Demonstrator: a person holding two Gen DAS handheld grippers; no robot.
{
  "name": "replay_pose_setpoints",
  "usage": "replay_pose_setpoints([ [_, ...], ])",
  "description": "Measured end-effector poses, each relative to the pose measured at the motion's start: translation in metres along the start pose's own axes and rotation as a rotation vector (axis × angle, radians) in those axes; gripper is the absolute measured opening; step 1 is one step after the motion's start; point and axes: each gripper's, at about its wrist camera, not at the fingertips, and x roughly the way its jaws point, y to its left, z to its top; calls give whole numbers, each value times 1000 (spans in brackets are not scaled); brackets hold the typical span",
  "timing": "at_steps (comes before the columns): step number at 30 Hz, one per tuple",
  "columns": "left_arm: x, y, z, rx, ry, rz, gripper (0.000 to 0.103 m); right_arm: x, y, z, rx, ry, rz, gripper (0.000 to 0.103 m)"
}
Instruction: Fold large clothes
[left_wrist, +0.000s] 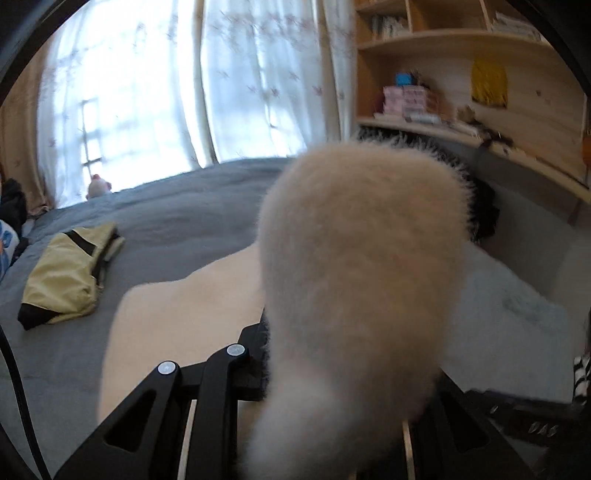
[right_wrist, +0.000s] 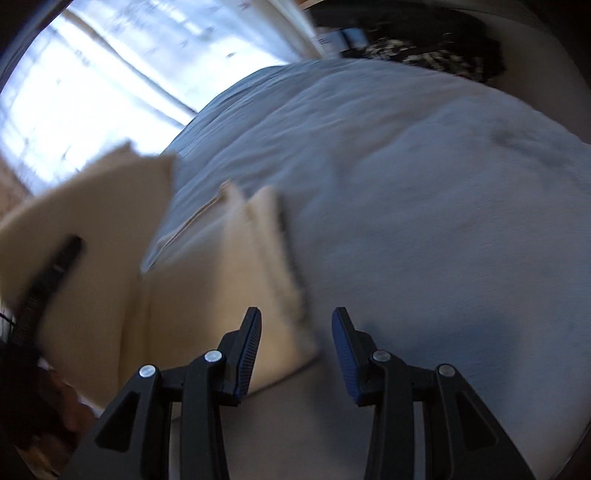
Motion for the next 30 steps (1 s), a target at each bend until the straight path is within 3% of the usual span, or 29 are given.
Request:
replay_pose_setpoints([
  [2,42,-25,-29,77,137,5,21,1,-11,1,29,6,-8,40],
  [6,48,-53,-61,255,106,75,28,7,-11,0,3,39,-2,40],
  [11,27,-41,-50,230,160,-67,76,15,-1,-6,-78,64,-1,40],
  [15,-10,-26,-35,224,146,-109,79,8,1,1,-107,45,12,40],
  [18,-40,-1,-27,166,133,-127,82,-1,7,11,-126,15,24,40],
  [21,-67,42,-26,70,114,-82,86,-14,21,23,-151,-14,63,41],
  [22,-70,55,-25,31,118,-71,86,-17,27,27,-159,-20,87,46],
  [25,-68,95,-26,-92,144,-21,87,-18,44,39,-178,7,176,57],
  [27,-58,120,-30,-164,191,40,87,-13,60,43,-208,48,205,57],
  [30,-40,145,-40,-236,256,66,87,6,83,49,-275,116,199,57],
])
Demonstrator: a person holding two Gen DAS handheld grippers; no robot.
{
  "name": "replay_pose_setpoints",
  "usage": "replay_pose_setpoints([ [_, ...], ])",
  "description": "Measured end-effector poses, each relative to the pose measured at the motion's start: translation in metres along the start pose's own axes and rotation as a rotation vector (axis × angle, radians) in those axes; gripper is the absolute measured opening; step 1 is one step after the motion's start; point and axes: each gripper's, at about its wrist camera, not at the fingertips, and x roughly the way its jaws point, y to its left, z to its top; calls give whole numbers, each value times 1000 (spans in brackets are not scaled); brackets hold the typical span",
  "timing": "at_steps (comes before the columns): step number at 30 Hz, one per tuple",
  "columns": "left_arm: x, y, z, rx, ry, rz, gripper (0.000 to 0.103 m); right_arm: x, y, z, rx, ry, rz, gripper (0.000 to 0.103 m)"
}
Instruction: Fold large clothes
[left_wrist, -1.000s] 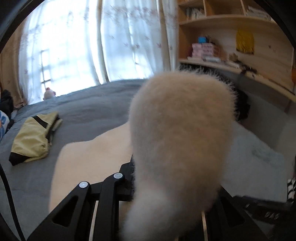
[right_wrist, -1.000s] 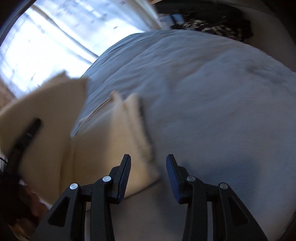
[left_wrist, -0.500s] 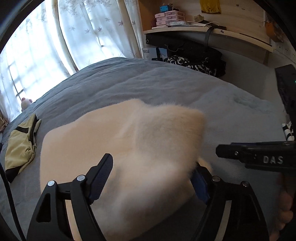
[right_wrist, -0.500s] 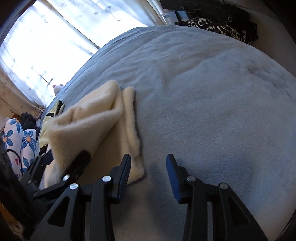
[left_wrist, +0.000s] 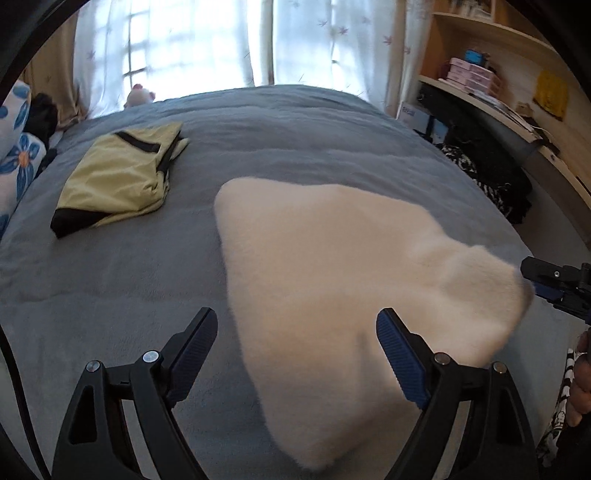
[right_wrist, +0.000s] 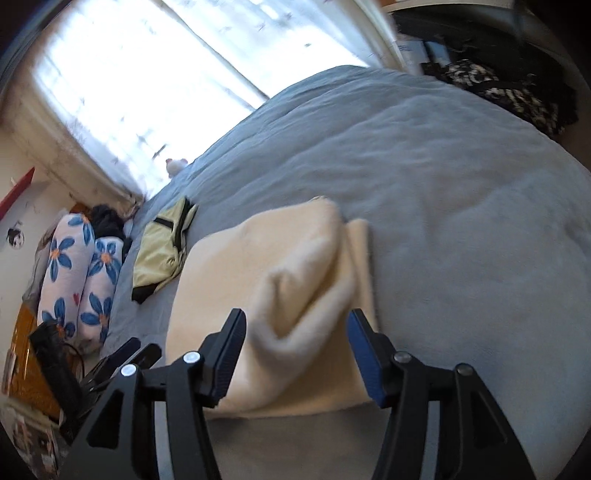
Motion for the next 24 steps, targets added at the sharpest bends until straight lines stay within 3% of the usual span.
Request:
replay_pose_setpoints([
  [4,26,17,-4,-37,73,-8,87,44,8,10,-40,119,-19,55],
  [5,30,18,-4,-39,80,-19,87,53,8,11,-48,139,-43,50],
  [6,34,20,-3,-47,86,-30,87,58,9,12,-58,147,-52,33],
  [7,37,22,-2,-57,88,-44,87,63,9,13,-69,152,-43,30],
  [12,33,17,3,-25,64,-44,87,31,10,-2,-123,41,-55,22],
  [15,32,10,-5,15,58,-50,87,32,-19,-37,-59,61,-63,17],
  [17,39,6,-18,28,81,-75,87,51,-43,-59,-9,108,-78,16],
  [19,46,4,-27,23,100,-90,87,54,-52,-69,17,88,-58,17],
  [21,44,2,-29,17,95,-94,87,47,-46,-63,13,82,-71,17],
  [24,36,-3,-22,56,71,-80,87,39,-36,-47,-16,73,-86,29],
])
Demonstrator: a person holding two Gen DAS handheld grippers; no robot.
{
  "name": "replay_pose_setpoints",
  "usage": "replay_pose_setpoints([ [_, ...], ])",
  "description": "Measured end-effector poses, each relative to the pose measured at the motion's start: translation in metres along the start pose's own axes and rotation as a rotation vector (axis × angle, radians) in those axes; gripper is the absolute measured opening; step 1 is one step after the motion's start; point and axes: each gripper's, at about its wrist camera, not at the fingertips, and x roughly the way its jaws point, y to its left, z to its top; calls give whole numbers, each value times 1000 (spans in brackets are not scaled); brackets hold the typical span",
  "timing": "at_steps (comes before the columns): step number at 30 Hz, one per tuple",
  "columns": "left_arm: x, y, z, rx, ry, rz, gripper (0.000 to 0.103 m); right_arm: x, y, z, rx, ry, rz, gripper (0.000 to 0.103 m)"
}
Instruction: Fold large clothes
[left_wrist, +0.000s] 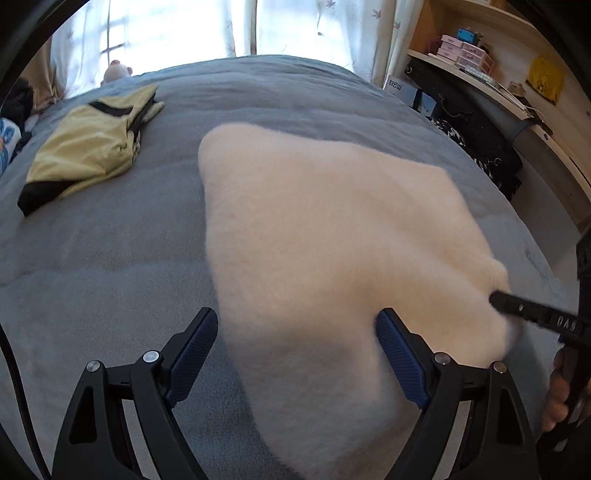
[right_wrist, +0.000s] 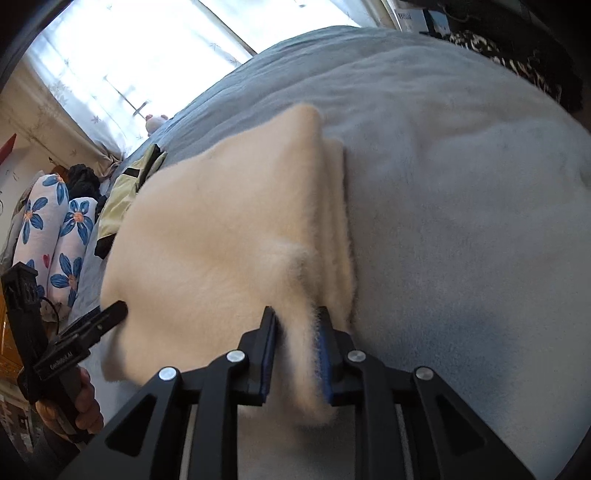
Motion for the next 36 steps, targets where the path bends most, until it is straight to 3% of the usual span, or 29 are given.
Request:
replay_pose_setpoints([
  [3,-9,-1,14,38,-29,-12,87,-4,1,32,7,-45,-1,55],
  [4,-11,0,21,36,-36,-19,87,-2,0,43,14,-62,-9,58],
  [11,21,40,72,-91,-22,-34,87,57,-5,114,71,-18,-27,58],
  [12,31,47,78,-116,-2,-32,87,65,-6,120,73,-6,-38,57],
  [13,41,54,83,-140,19,-32,84,76,-7,125,63,16,-34,31],
  [14,49,59,86,-158,30,-51,82,83,-5,128,37,43,-12,19],
  [15,53,62,88,-174,32,-69,81,84,-3,131,19,49,-32,18],
  [18,58,61,90,-166,9,-77,80,72,-3,125,-24,-17,-46,14],
  [20,66,56,87,-142,6,-73,82,89,-18,117,18,25,-61,18],
  [22,71,56,84,-153,13,-75,82,85,-22,118,36,6,-81,42],
  [25,58,54,86,-162,-5,-36,82,61,-13,114,37,-23,-129,47],
  [28,26,39,77,-98,-101,42,80,31,16,96,-52,-103,-176,49],
  [30,7,28,65,-74,-143,45,73,19,35,79,-93,-120,-117,49],
  [31,0,20,57,-62,-150,34,64,16,44,69,-105,-114,-74,49],
  [33,-5,9,43,-55,-126,4,51,17,58,46,-133,-78,-12,49],
  [34,-4,4,34,-53,-99,-2,43,19,62,37,-145,-63,-3,49],
  [36,-4,-1,19,-31,-94,41,41,21,65,18,-182,-46,-37,48],
])
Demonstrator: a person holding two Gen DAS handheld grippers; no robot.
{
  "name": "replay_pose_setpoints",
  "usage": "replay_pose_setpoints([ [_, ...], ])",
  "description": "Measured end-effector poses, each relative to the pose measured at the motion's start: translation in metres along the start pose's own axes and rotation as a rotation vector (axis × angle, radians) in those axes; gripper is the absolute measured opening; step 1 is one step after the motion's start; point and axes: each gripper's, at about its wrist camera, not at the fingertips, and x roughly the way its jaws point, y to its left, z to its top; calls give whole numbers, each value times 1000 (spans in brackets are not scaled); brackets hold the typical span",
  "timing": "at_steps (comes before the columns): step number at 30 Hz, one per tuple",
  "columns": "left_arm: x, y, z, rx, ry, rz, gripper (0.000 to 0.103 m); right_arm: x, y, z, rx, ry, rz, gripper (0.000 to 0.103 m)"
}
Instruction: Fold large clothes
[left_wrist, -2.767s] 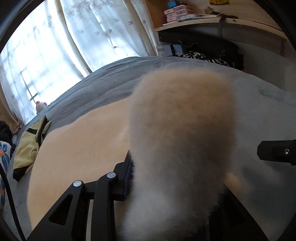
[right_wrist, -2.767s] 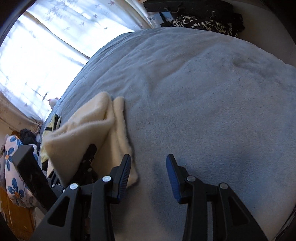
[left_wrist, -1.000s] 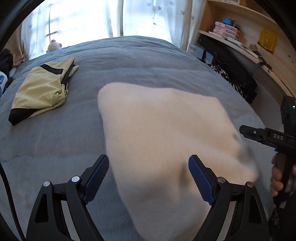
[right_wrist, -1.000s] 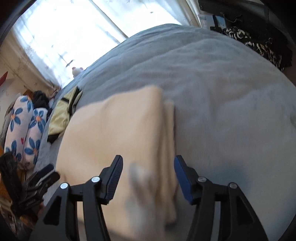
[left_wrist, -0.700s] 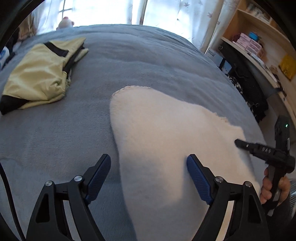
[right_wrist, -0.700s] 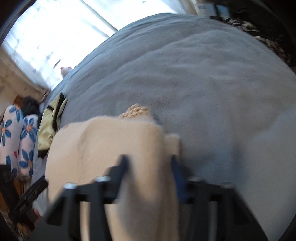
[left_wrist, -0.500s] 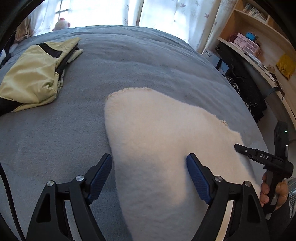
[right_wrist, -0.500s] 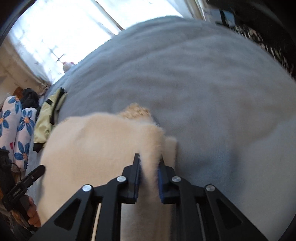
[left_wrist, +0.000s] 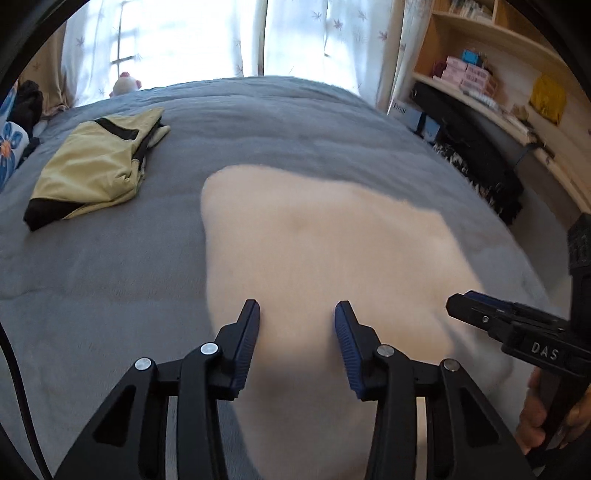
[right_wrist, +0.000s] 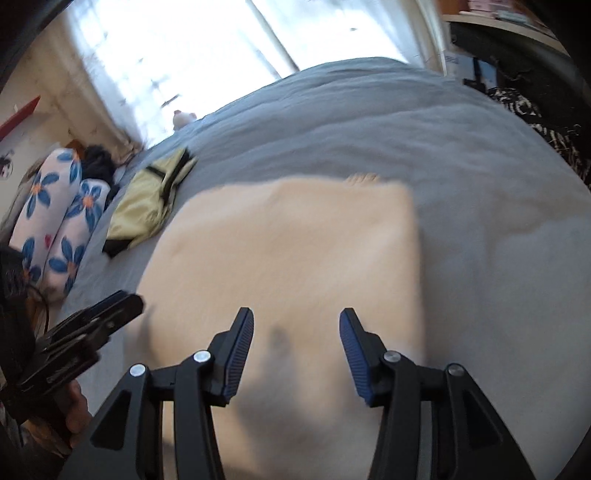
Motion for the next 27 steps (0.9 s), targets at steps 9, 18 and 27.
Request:
replay_pose_setpoints([
  [9,-15,21,-26,-100,19,-26,44,-27,-42,-28,146,-15,51,28],
  [18,-55,20,-34,-129,11,19,63,-56,-20,-41,136,-26,1,39],
  [27,-93,12,-49,-126,15,73,73,-86,3,-58,108,-35,33,41],
])
